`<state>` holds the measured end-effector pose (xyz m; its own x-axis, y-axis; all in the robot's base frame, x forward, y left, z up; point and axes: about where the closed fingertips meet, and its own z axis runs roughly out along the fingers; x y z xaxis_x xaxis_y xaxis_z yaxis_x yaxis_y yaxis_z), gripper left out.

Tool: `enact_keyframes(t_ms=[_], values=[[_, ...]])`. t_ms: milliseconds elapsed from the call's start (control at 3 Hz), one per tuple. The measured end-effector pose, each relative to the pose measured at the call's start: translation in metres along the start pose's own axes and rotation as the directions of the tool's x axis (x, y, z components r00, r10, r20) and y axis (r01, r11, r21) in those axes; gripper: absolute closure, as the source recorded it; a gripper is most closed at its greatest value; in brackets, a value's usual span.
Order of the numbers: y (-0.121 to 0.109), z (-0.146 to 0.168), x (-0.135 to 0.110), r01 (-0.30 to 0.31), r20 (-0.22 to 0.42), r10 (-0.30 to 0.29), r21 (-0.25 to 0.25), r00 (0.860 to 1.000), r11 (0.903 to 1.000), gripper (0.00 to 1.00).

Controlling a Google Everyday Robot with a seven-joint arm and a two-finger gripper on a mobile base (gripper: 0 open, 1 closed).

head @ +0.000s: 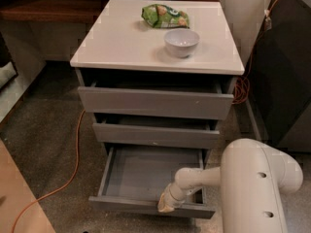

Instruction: Close bottom drawer

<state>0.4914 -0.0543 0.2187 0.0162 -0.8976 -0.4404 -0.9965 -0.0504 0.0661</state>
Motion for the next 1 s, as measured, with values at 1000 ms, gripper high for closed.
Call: enact_keyframes(t_ms=[1000], values=[[0.0144, 0.0110, -0.0116, 0.045, 0.002, -0.045, -0.054, 0.999, 0.9975, 1.00]])
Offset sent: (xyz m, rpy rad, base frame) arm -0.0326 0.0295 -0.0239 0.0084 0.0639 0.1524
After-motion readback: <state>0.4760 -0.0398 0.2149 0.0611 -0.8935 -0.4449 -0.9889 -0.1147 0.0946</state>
